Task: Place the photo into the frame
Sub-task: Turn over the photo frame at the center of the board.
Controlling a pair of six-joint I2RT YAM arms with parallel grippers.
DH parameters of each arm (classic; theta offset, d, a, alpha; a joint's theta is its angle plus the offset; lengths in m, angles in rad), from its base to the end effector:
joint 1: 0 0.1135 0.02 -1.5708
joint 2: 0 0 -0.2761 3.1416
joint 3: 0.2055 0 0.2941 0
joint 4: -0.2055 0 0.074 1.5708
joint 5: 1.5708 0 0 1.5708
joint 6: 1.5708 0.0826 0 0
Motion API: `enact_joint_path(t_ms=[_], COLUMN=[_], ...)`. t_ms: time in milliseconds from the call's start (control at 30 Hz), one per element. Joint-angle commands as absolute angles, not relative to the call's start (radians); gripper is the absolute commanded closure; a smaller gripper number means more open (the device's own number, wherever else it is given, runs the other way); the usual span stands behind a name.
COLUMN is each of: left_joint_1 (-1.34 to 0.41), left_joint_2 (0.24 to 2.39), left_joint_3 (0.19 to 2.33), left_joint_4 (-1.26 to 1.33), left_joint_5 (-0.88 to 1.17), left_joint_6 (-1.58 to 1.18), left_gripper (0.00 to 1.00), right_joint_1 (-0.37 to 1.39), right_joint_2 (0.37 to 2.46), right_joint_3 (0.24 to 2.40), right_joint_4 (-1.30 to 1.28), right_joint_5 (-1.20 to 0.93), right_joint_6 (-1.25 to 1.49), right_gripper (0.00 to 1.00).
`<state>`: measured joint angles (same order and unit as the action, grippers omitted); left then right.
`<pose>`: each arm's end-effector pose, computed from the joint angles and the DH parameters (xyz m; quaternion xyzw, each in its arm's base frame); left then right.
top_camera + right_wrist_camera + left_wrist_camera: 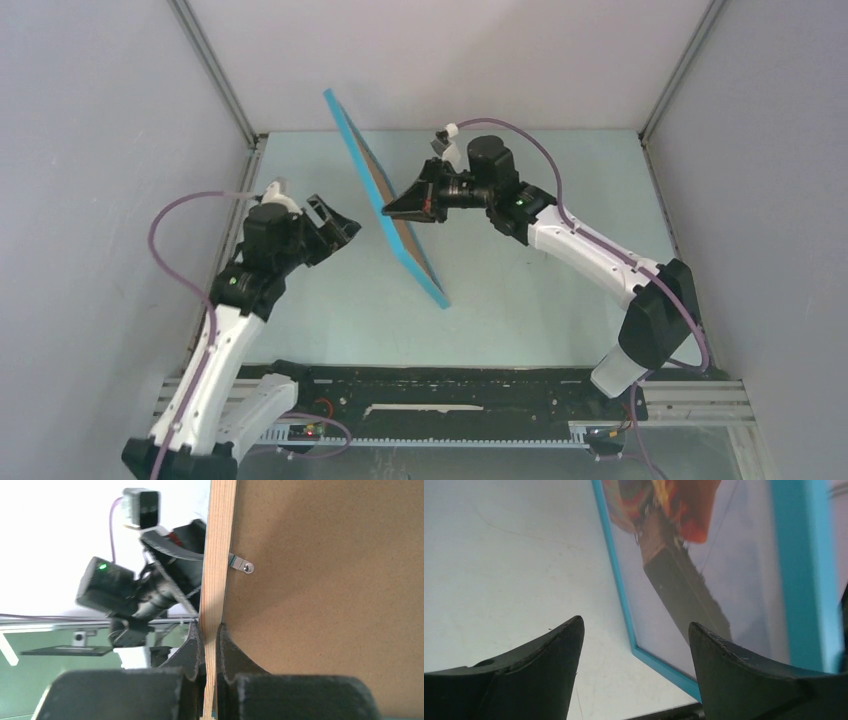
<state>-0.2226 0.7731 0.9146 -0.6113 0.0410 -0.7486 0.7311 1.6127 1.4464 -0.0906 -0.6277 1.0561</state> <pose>0.2319 -0.0560 0.3355 -0.2112 0.8256 -0.2596 0.4544 0.3113 0.3444 0.3651 -0.0642 0.7738 0.6059 0.1735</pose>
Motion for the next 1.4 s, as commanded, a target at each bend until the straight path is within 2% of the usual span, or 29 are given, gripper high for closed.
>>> enact_joint_path(t_ms=[0,267,667,900,1033,1267,1367], left_joint_1=[-0.218,-0.230,-0.245,-0.244,-0.244,-0.243,-0.240], left_joint_2=[0.892,0.991,1.204,1.327,1.395,1.452,1.419], left_joint_3=[0.954,1.019,0.975,0.882,0.812,0.812,0.823], left_joint_4=[-0.476,-0.422,-0.365,-0.312,-0.169,-0.180,-0.203], left_joint_5=[0.282,0.347,0.367,0.124,0.188,0.165,0.147], left_joint_6=[-0.751,-0.776,-0.745,-0.754,-0.810,-0.784,-0.755], left_gripper=[0.17,0.16,0.14,0.13,0.13,0.14,0.12], right_joint_1=[0.629,0.411,0.109,-0.027,-0.078,-0.115,-0.101], right_joint_2=[1.579,1.534,1.667,1.870,1.948,2.077,2.067], right_joint_3=[1.405,1.257,0.932,0.815,0.783,0.752,0.741], right_joint_4=[0.245,0.389,1.083,1.496,1.504,1.500,1.306], right_joint_5=[-0.757,-0.869,-1.100,-1.164,-1.203,-1.226,-1.239], right_joint_6=[1.248,1.352,1.726,1.921,1.861,1.760,1.596], right_gripper=[1.00,1.00,1.00,1.00,1.00,1.00,1.00])
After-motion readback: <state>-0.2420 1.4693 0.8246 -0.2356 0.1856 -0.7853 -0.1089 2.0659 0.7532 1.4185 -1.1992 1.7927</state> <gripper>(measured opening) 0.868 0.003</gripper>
